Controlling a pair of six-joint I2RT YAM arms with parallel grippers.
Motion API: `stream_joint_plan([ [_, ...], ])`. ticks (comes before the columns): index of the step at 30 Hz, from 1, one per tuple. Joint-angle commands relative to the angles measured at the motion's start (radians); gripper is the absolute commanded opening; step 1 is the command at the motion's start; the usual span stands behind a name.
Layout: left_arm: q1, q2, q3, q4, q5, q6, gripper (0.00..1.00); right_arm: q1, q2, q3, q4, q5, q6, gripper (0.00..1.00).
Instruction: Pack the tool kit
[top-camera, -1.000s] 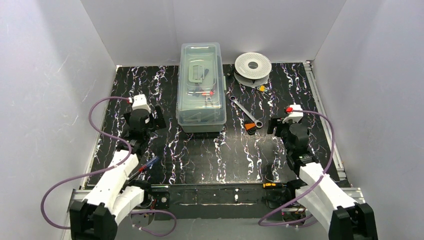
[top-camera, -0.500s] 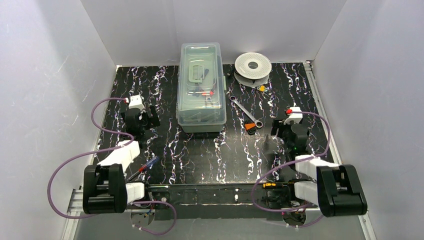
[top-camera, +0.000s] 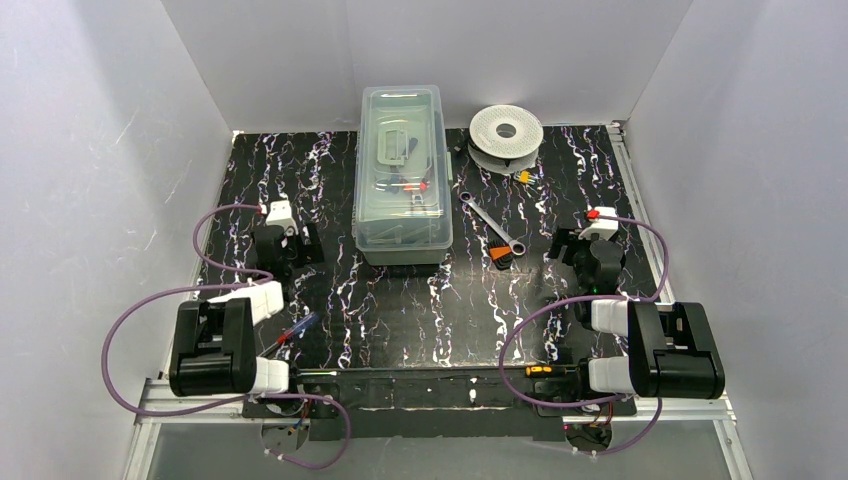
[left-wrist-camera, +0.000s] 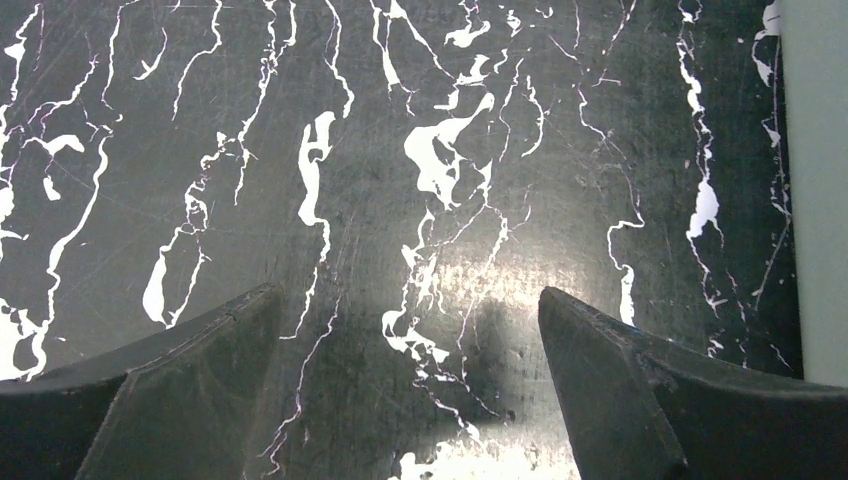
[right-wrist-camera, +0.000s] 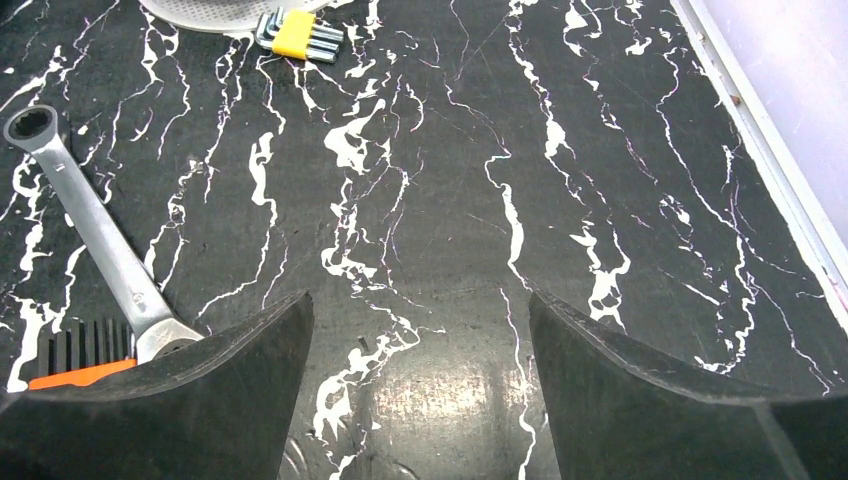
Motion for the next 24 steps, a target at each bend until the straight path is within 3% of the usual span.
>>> stream_joint_plan([
  [1, 0.007, 0.04, 0.032, 0.063, -0.03, -0.007, 0.99, -0.002, -0.006, 0.033, 0.028, 0.022, 0.01, 0.87],
  [5, 0.0, 0.112, -0.057, 0.321, 0.029, 0.004, 1.0, -0.002, -0.007, 0.034, 0.027, 0.021, 0.01, 0.88],
  [7, -0.013, 0.11, -0.083, 0.347, 0.034, 0.019, 0.95, -0.002, -0.006, 0.033, 0.028, 0.021, 0.01, 0.88],
  [9, -0.063, 0.119, -0.111, 0.407, -0.044, 0.023, 0.98, -0.002, -0.007, 0.034, 0.028, 0.022, 0.01, 0.88],
  [24, -0.078, 0.137, -0.118, 0.452, -0.092, 0.025, 0.98, -0.002, 0.001, 0.03, 0.048, 0.017, 0.01, 0.9],
])
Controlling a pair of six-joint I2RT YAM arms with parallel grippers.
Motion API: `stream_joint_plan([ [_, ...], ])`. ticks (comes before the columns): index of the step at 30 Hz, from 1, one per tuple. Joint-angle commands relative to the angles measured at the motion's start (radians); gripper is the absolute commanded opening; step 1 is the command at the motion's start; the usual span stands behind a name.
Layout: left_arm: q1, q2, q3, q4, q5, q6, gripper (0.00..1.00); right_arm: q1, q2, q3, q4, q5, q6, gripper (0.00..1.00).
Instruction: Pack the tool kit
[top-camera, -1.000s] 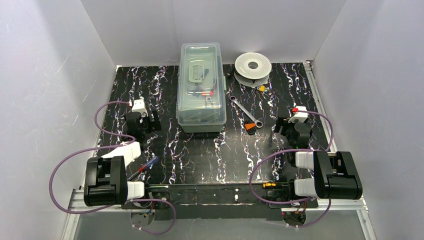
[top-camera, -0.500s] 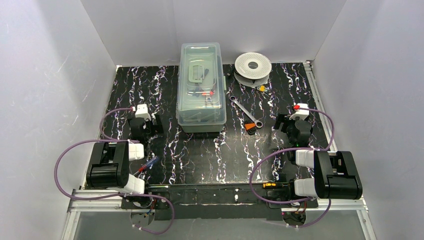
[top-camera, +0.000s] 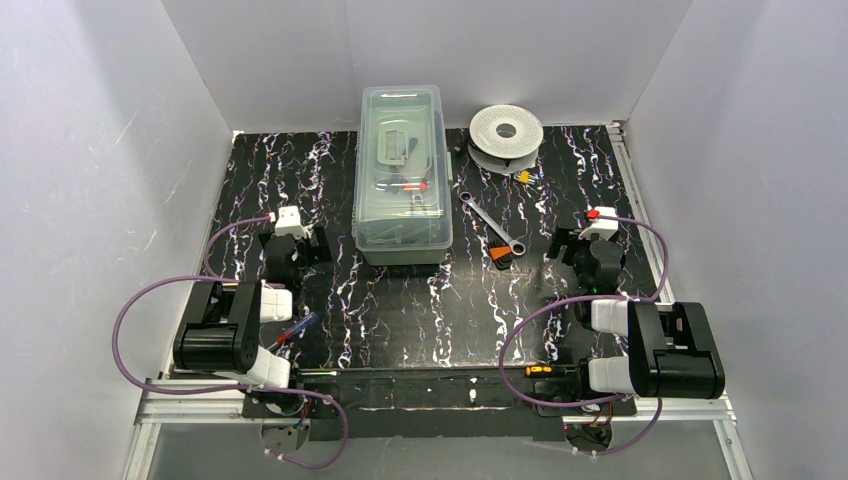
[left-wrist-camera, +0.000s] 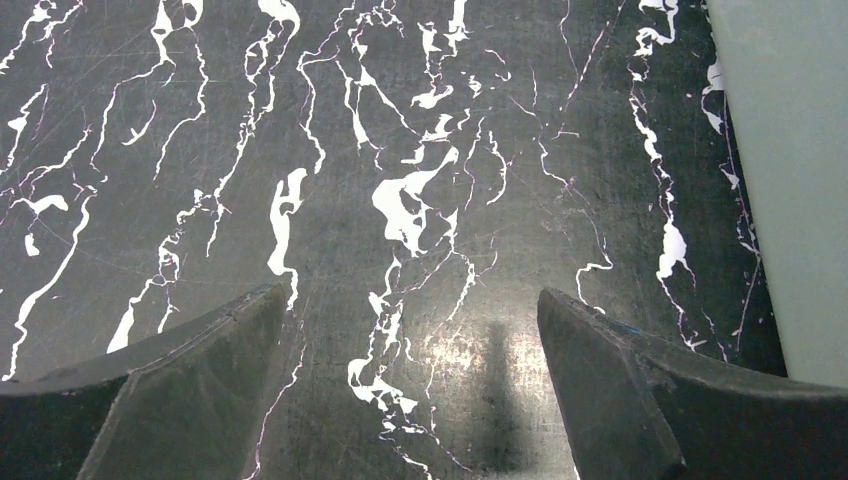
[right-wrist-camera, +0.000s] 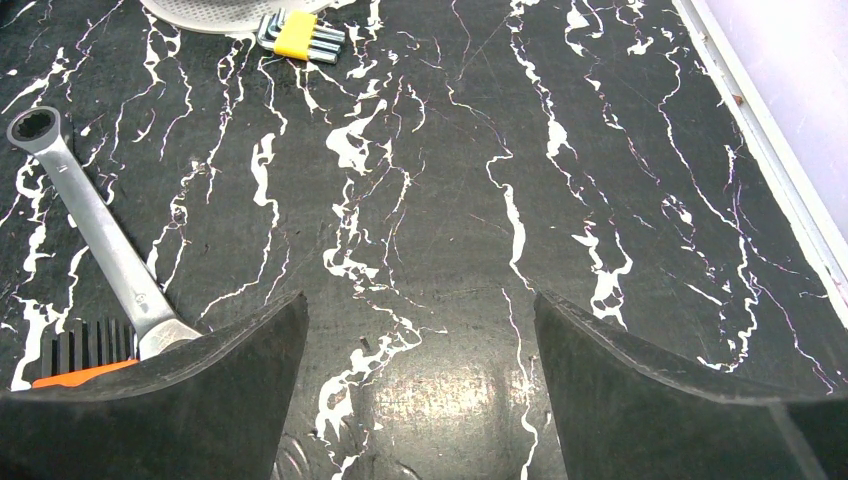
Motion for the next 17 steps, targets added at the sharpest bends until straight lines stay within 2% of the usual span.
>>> stream_joint_plan([
  [1, 0.0, -0.005, -0.008, 0.022, -0.02, 0.015, 0.98, -0.002, 0.0, 0.027, 0.045, 0.017, 0.003, 0.91],
  [17, 0.001, 0.001, -0.002, 0.025, -0.018, 0.013, 0.98, -0.002, -0.004, 0.029, 0.029, 0.019, 0.003, 0.92],
])
